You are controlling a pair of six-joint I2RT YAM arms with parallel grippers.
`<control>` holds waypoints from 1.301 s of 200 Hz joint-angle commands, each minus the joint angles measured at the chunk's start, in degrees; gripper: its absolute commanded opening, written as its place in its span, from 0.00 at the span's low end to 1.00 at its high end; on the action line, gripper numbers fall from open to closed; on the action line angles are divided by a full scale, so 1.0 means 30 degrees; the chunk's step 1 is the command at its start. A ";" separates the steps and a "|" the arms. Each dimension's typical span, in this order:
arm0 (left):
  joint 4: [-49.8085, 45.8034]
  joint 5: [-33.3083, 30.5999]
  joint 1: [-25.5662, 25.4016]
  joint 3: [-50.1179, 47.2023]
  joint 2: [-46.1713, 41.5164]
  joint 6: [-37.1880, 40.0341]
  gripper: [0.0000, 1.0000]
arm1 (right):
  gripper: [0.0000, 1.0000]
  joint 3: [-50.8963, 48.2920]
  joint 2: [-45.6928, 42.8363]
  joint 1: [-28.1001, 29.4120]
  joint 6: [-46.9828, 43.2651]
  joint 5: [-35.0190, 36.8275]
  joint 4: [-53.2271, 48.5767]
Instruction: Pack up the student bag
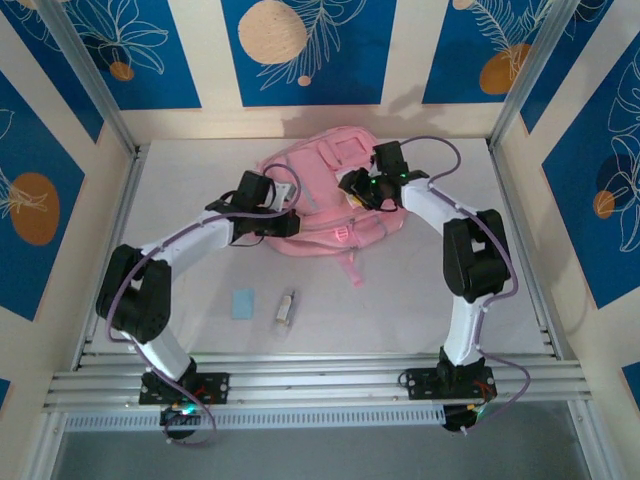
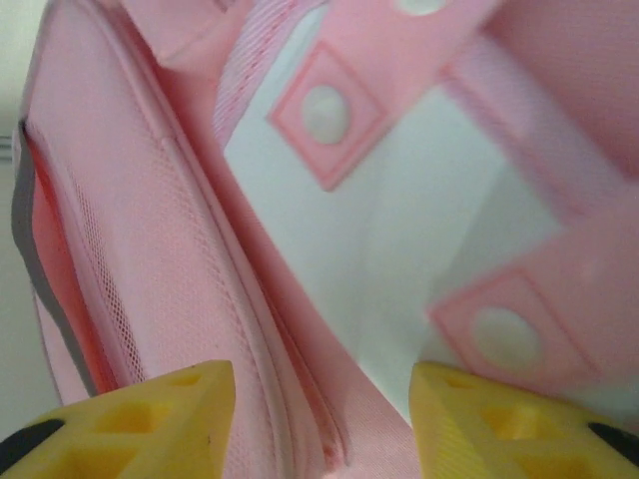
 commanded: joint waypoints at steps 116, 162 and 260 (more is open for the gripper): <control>-0.1554 -0.0355 -0.1420 0.0695 0.0203 0.1835 0.00 | 0.50 -0.5111 -0.2051 0.2554 0.6789 -0.2565 0.5395; -0.1850 -0.0984 -0.1679 0.0807 0.0640 0.2358 0.00 | 0.47 -0.5551 -0.1345 0.2646 0.8296 -0.1854 0.7788; -0.1861 -0.1257 -0.1709 0.1505 0.0904 0.2265 0.00 | 0.47 -0.5656 -0.2025 0.2786 0.8660 -0.1639 0.7918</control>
